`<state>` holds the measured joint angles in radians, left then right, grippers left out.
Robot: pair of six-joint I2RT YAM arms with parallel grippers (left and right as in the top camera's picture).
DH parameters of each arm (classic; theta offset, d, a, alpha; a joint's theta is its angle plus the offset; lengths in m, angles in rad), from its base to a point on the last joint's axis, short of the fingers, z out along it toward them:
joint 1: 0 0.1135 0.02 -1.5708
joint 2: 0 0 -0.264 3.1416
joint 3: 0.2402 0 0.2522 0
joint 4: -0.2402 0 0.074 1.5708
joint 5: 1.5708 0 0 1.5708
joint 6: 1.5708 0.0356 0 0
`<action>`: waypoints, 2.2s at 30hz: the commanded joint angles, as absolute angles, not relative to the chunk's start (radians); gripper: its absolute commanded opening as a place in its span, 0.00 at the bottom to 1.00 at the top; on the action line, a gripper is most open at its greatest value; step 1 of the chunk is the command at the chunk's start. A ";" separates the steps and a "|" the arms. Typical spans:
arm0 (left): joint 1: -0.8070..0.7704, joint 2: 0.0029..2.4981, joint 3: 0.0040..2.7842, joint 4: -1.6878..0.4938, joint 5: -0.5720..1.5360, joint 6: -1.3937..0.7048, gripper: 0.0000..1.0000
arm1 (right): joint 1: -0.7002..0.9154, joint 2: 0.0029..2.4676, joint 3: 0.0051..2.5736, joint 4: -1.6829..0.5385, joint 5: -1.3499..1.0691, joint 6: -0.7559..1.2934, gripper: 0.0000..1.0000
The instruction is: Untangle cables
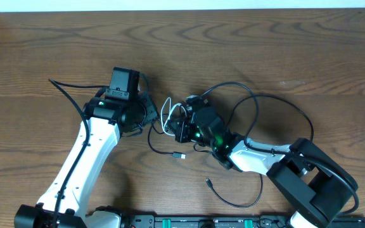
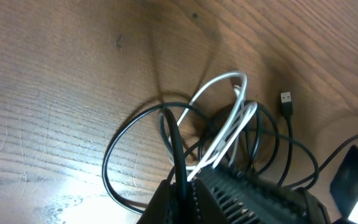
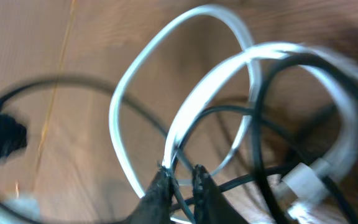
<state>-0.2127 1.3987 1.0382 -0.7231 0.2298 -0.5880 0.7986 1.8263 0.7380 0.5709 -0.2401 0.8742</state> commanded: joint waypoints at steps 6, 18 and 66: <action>-0.208 1.382 1.038 -0.725 0.216 -0.596 0.14 | 0.720 1.819 0.739 0.694 -0.858 0.643 0.01; -0.208 1.386 1.038 -0.720 0.299 -0.599 0.43 | 0.562 1.734 0.739 0.711 -1.091 0.620 0.01; -0.382 1.386 1.038 -0.717 0.027 -0.683 0.42 | 0.548 1.295 1.010 -0.568 -0.322 0.422 0.17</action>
